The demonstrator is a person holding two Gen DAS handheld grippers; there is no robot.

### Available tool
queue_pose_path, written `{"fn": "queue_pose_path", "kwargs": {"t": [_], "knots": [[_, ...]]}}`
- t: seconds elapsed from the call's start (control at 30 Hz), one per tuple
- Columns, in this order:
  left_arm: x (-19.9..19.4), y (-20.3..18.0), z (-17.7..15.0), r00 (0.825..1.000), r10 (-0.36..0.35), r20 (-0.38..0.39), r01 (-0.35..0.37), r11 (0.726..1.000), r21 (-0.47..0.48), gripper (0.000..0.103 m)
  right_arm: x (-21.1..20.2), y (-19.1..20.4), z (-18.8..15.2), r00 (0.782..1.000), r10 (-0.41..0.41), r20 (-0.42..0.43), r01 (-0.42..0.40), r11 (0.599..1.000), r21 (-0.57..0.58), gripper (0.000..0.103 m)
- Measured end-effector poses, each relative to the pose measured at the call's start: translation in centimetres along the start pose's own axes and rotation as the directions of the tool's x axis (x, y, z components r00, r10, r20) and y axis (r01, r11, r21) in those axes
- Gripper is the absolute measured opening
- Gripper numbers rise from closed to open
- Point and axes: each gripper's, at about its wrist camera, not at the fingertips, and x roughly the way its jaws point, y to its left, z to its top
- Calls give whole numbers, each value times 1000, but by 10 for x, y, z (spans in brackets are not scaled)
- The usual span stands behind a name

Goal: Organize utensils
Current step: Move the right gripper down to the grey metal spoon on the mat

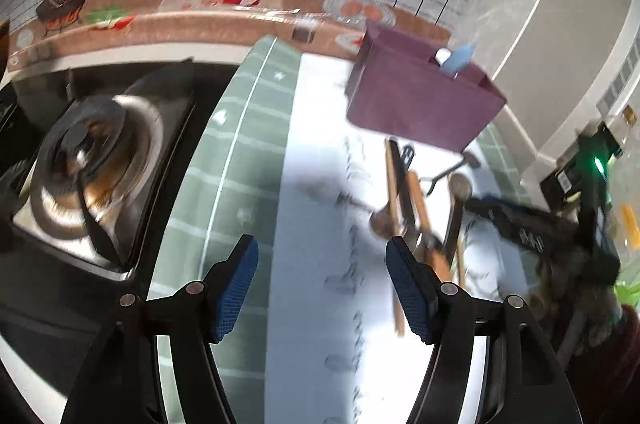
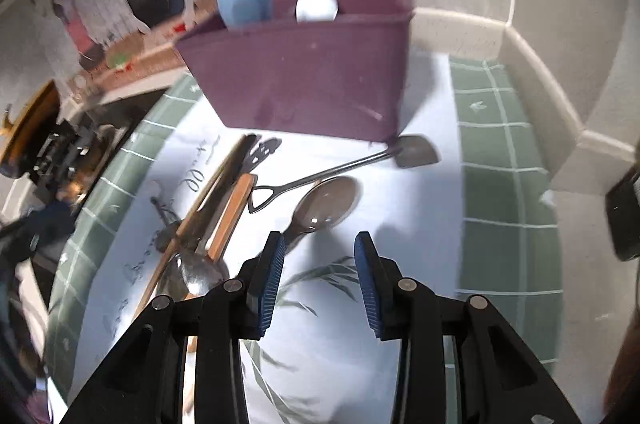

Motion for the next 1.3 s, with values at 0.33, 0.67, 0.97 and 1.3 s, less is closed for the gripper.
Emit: {"fn": "queue_pose_path", "kwargs": {"t": [0.33,0.67,0.97,1.3], "knots": [[-2,9,-17,998,-8,-67,6,1000,-31,67,21,24,3,993,-121,-8,120,991,-64,35],[26,-8,-1,989,-81,-122,72,995,-73,67,-26,-31,-43,988,-156,-17,155,987,-39,33],[73,-21,35,985,-62,-159,34,984,-173,67,-47,-57,-63,998,-64,-12,65,996,56,35],[104,-22,61,978,-45,-204,-7,969,-247,66,-48,-46,-70,998,-47,33,45,997,60,57]]}}
